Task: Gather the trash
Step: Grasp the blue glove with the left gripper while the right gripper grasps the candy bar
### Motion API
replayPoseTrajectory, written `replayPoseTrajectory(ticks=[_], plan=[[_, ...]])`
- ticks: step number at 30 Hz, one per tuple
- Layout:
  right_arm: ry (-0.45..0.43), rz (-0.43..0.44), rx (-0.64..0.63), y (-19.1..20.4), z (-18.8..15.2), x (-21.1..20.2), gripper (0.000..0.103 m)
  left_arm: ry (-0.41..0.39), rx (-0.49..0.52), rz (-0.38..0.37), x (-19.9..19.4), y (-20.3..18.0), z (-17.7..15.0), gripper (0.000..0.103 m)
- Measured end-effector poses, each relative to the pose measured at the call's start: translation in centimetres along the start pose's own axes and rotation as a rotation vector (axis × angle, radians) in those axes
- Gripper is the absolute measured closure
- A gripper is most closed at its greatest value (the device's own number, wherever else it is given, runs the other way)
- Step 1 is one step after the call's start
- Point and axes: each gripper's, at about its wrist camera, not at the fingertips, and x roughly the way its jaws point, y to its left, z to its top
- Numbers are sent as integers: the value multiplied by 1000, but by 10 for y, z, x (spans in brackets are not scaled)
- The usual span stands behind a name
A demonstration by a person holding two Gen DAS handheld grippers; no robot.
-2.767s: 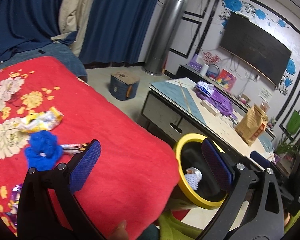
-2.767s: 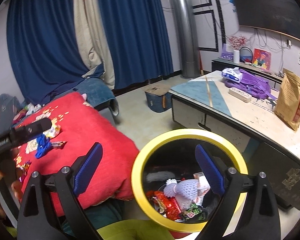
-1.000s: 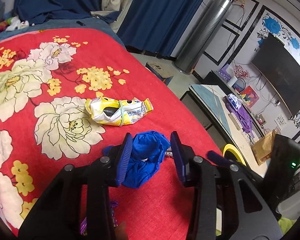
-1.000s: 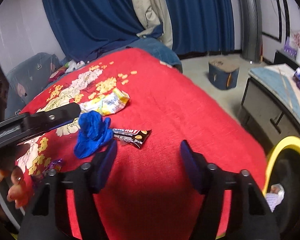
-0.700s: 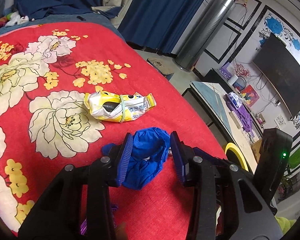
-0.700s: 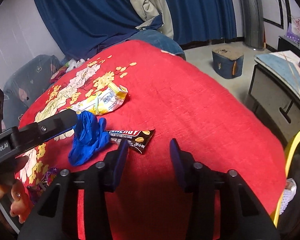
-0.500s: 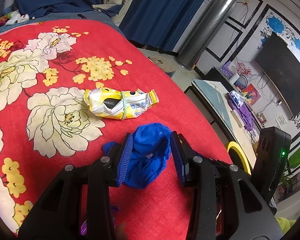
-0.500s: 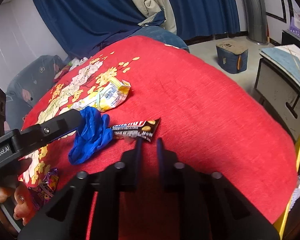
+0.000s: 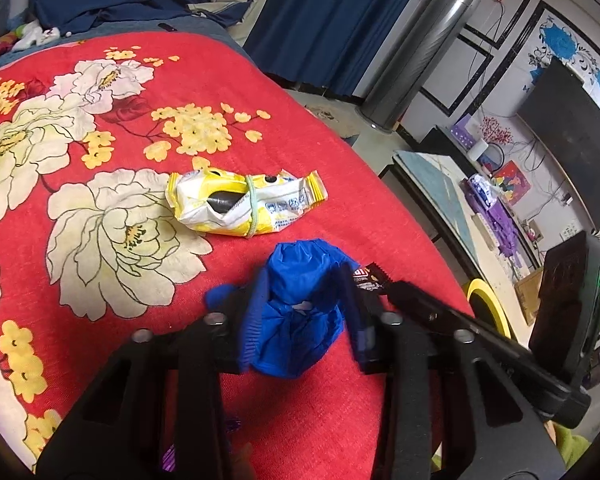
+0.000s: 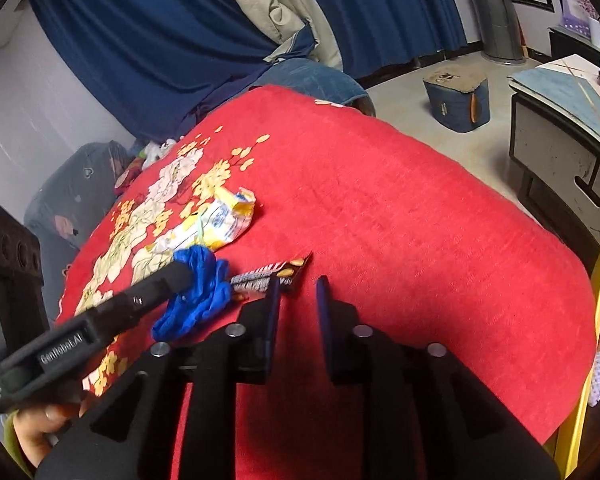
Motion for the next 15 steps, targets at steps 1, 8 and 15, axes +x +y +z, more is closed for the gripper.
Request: replayPoseTrajectory(ticks=[1, 8, 15], plan=[[3, -1, 3, 0, 1, 1, 82, 3, 4, 1, 1, 0, -1, 84], [34, 34, 27, 0, 4, 15, 89, 13, 12, -10, 2, -1, -1, 94], [-33, 22, -38, 6, 3, -6, 101, 9, 31, -38, -4, -9, -2, 100]])
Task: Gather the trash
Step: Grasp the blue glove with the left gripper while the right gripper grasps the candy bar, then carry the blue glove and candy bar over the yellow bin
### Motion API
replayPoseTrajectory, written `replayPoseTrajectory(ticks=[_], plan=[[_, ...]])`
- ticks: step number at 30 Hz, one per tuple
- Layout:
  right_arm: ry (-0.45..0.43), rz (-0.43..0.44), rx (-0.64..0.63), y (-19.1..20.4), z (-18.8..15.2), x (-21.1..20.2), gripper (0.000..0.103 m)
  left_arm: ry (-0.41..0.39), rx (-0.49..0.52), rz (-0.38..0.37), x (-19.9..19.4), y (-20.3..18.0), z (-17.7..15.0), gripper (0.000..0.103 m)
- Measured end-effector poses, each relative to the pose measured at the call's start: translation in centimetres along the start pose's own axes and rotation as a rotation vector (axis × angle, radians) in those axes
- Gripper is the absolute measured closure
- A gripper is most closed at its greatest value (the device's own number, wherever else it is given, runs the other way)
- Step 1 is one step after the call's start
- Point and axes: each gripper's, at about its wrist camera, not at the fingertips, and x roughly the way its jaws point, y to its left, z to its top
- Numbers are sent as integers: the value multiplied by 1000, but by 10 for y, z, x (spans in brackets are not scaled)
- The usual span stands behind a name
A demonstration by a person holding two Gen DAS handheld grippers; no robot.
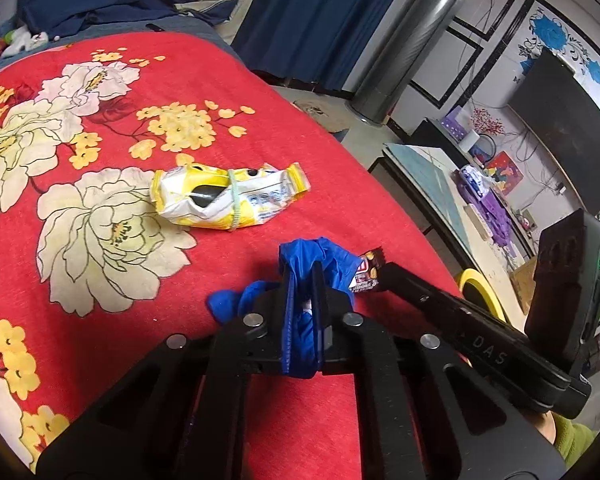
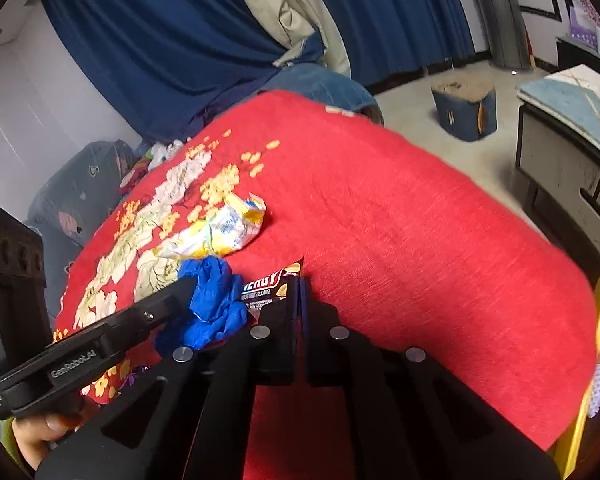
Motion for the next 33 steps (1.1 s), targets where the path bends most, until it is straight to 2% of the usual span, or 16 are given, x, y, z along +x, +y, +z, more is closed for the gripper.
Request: replayPoseTrajectory(ticks=[7, 18, 33], plan=[[-91, -46, -84, 1, 0, -37, 101, -27, 47, -53, -11, -19, -1, 100], [-175, -104, -54, -29, -4, -88, 101, -68, 146, -137, -26, -61, -7, 101], [-229, -167, -18, -69, -13, -136, 101, -32, 279, -209, -19, -118, -31, 101]])
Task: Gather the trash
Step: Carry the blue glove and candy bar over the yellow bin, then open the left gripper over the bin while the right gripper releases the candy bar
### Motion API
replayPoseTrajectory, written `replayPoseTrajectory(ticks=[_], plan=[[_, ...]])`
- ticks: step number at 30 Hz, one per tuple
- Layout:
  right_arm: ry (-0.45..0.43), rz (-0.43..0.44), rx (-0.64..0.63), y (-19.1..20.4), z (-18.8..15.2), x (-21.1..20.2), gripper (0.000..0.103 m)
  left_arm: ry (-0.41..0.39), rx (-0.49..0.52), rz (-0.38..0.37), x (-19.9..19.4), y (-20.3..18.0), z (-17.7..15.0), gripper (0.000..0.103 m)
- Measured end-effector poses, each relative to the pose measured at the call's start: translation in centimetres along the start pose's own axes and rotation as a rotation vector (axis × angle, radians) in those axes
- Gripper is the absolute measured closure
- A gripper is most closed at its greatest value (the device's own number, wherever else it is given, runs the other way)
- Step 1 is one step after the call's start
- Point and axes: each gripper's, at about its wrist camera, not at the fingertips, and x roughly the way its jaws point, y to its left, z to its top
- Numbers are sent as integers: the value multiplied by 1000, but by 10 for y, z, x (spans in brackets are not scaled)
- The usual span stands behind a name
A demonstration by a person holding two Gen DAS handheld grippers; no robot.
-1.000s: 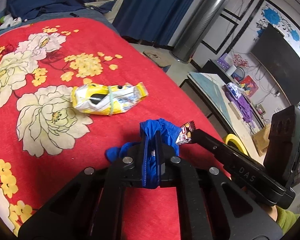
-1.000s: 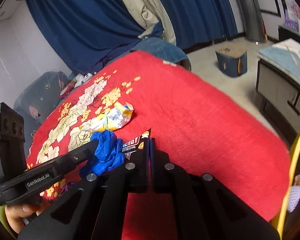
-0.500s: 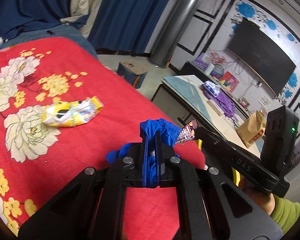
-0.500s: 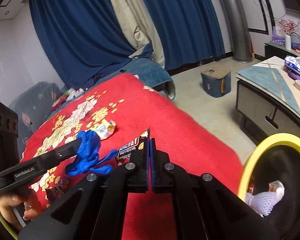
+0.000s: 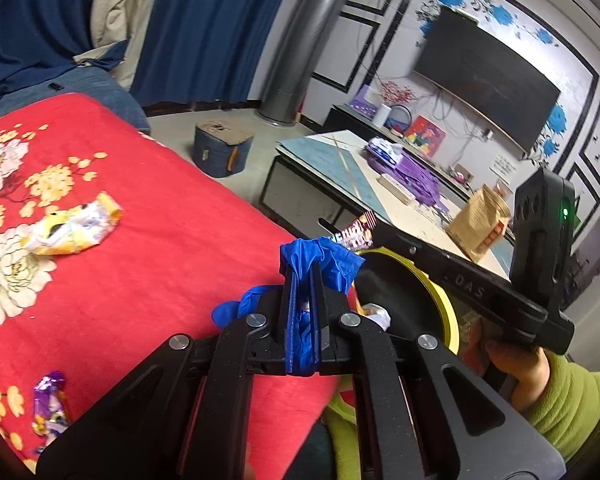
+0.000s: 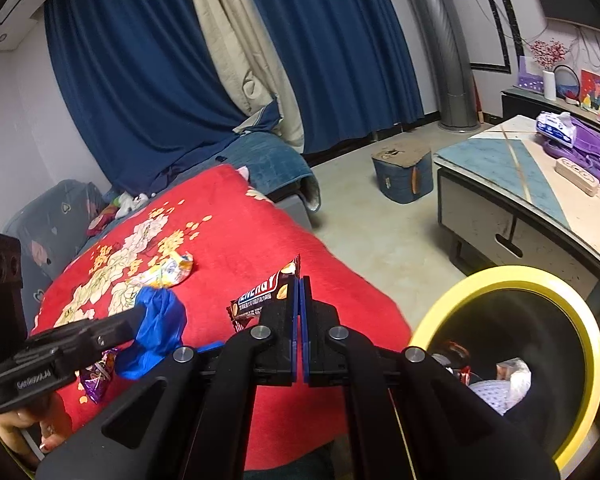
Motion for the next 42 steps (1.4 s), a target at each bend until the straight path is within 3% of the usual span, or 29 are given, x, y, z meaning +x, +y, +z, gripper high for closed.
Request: replayPoseTrajectory(ticks=[12, 29, 36, 38, 39, 40, 41, 42], plan=[[-19, -87, 59, -52, -12, -33, 101, 47, 75, -55, 29, -38, -9, 101], [-35, -340, 130, -140, -40, -84, 101, 137, 255, -188, 106, -122, -27, 100], [-19, -379, 223, -171, -51, -89, 101, 207, 240, -200, 142, -131, -33, 99], [-15, -380, 241, -175, -53, -88, 98, 219, 223, -201, 146, -130, -35, 86], [-12, -382, 248, -178, -54, -88, 94, 218, 218, -196, 147, -130, -35, 74], [-10, -385, 251, -179, -54, -88, 78, 218, 215, -193, 147, -129, -34, 65], [-10, -383, 256, -180, -55, -88, 69, 218, 210, -191, 146, -127, -34, 62], [-15, -385, 259, -182, -56, -88, 65, 216, 204, -187, 145, -125, -34, 58]])
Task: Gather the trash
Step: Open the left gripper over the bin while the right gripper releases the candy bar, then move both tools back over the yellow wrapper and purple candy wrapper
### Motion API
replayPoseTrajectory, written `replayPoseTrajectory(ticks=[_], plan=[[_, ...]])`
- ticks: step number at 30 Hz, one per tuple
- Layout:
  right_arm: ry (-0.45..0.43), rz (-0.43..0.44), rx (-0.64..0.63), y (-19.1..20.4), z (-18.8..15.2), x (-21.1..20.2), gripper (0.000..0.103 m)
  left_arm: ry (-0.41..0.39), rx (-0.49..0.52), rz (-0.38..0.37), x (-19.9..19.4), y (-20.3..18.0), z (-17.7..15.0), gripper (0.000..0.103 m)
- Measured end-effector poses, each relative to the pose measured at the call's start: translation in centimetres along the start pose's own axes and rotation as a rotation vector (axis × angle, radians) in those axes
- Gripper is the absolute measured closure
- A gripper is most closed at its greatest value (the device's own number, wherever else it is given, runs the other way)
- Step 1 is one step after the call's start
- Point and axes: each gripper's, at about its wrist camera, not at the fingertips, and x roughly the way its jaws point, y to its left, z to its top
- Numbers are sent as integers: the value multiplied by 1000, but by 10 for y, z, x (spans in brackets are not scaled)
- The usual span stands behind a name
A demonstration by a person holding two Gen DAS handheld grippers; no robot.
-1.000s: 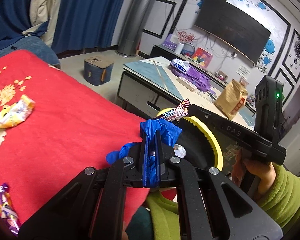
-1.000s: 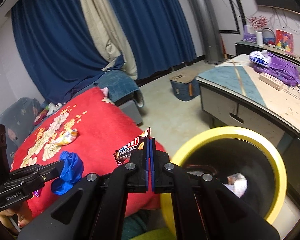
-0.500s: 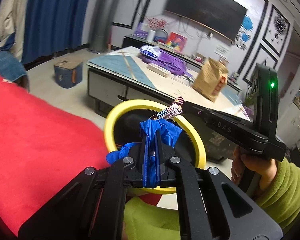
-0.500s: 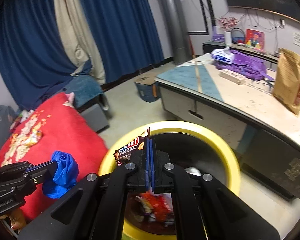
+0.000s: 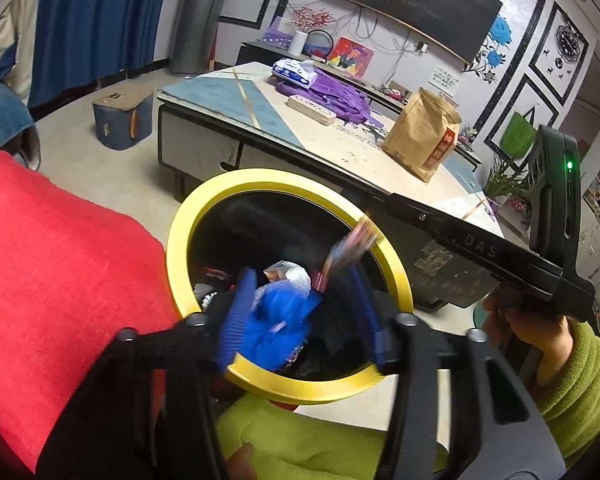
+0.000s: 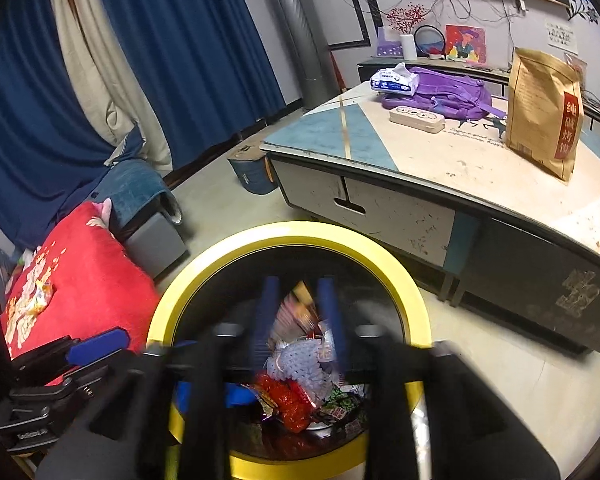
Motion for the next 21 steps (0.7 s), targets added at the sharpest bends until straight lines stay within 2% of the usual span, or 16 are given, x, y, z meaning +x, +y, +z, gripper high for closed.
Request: replayPoseTrajectory(ticks=[2, 4, 7, 9, 16, 21], plan=[[2, 2, 2, 1, -1, 1, 65, -10, -10, 15, -5, 3, 0, 52], [5, 8, 1, 4, 0, 0, 63, -35, -25, 41, -15, 8, 0, 32], [3, 26, -16, 15, -2, -2, 56, -93, -45, 92, -37, 19, 2, 17], [3, 45, -35, 27, -3, -3, 50, -127, -62, 149, -54, 28, 4, 11], [5, 146, -107, 83, -9, -11, 36, -214, -136, 312, -112, 64, -7, 11], [8, 232, -181, 128, -11, -18, 33, -256, -190, 396, -153, 88, -21, 11]])
